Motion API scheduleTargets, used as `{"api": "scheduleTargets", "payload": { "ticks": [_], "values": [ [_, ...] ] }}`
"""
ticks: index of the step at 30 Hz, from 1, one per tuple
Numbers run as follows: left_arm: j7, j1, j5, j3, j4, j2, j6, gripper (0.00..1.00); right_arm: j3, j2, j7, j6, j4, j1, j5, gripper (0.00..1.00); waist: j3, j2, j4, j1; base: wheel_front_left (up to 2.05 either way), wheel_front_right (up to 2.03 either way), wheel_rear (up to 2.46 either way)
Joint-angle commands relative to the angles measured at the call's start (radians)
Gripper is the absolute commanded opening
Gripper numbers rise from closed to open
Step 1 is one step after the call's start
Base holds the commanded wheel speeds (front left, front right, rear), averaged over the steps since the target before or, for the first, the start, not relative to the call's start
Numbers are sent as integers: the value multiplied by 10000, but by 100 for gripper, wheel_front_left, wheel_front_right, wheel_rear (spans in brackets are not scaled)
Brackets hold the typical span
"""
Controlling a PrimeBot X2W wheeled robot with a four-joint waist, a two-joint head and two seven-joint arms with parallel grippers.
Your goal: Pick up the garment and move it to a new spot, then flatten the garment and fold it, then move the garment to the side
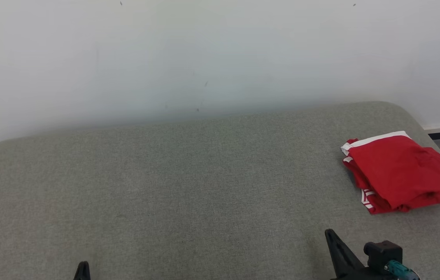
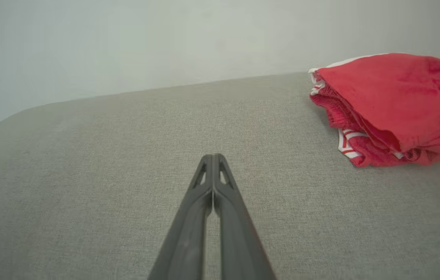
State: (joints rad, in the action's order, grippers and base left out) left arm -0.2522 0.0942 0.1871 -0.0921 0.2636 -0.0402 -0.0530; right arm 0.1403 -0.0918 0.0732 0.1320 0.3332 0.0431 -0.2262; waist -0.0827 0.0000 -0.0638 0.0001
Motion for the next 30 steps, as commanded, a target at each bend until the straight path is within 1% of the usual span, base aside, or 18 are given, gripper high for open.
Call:
{"api": "scheduleTargets", "payload": {
  "ticks": [1,15,30],
  "values": [
    [103,-200,279,-96,-77,-33,0,0,-100,2,-37,0,-136,230,-287,0,6,0,6,0,0,0,0],
    [739,-528,2940,-70,-147,-50,-149,0,-551,80,-372,-3,-309,321,-2841,0,101,0,79,0,0,0,0],
    [1328,-864,5302,-85,-181,-66,-284,0,-961,151,-676,-6,-442,414,-5145,0,203,0,155,0,0,0,0]
  ]
}}
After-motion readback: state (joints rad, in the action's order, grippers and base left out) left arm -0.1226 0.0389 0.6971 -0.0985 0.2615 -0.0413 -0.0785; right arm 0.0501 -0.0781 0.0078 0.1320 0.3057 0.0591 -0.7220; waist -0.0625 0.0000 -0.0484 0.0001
